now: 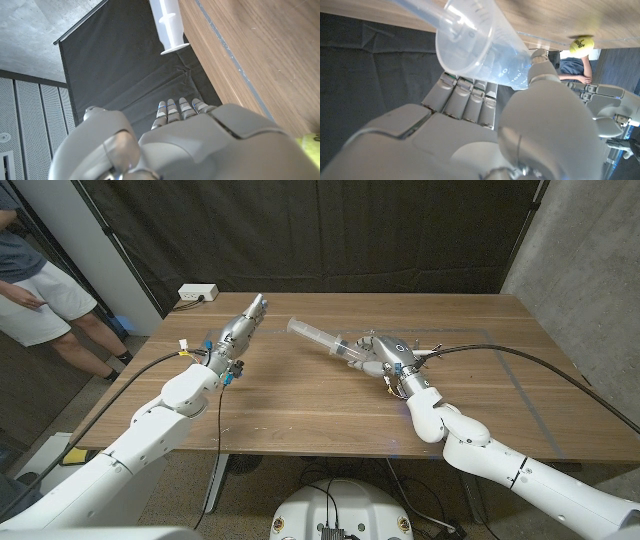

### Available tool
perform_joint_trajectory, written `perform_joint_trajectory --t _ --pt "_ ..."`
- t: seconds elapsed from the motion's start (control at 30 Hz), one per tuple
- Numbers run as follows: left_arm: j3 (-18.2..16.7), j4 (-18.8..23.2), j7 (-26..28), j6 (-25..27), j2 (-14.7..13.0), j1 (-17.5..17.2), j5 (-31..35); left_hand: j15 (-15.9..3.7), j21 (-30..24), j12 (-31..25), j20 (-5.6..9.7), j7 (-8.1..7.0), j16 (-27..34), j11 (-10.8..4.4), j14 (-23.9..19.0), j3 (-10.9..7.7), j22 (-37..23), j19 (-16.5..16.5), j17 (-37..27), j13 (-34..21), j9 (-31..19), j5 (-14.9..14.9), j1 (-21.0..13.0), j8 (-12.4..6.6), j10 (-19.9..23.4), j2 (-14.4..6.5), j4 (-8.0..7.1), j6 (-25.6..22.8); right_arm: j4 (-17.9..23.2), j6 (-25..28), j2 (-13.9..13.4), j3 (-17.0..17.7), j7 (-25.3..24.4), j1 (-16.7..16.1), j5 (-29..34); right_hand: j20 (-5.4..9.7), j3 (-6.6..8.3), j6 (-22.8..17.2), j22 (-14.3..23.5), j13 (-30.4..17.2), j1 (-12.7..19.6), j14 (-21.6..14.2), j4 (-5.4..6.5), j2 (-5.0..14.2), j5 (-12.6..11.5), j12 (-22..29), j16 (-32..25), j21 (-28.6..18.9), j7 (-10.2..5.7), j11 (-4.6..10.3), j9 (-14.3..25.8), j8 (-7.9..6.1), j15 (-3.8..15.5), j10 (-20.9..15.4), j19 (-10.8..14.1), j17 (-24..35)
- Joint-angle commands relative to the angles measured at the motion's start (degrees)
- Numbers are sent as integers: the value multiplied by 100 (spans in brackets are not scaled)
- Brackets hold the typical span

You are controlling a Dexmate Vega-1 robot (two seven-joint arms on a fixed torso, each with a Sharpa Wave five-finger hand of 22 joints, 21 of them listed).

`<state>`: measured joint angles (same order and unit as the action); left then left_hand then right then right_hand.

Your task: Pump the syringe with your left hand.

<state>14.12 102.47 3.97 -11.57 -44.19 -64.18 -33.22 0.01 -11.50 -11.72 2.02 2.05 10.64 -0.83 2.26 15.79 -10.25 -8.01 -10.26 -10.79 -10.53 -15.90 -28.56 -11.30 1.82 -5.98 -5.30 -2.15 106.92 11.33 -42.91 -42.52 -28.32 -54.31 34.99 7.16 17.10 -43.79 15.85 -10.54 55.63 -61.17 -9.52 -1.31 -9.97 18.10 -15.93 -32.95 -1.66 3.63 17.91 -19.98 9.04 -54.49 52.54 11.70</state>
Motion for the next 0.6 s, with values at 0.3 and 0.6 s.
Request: perform_joint_trajectory --t 0.3,0.6 --pt "-152 338 119 -86 -186 -83 160 -1 -18 1 27 16 19 -4 -18 33 -31 -51 -24 -11 -28 24 -6 -15 47 -62 -19 -26 34 -862 -160 224 -237 -80 66 519 135 -769 22 -37 1070 -221 204 1085 -41 -53 55 -115 -770 540 110 -15 448 -517 -68 -1" --pt "-100 353 50 -63 -225 46 242 -3 -16 1 24 17 18 -1 -15 38 -31 -58 -24 -11 -29 28 -6 -8 46 -67 -23 -9 7 -1020 -82 178 -229 -68 212 520 123 -785 28 -40 1087 -230 206 1082 -43 -73 72 -160 -788 543 157 -16 450 -535 -85 0"
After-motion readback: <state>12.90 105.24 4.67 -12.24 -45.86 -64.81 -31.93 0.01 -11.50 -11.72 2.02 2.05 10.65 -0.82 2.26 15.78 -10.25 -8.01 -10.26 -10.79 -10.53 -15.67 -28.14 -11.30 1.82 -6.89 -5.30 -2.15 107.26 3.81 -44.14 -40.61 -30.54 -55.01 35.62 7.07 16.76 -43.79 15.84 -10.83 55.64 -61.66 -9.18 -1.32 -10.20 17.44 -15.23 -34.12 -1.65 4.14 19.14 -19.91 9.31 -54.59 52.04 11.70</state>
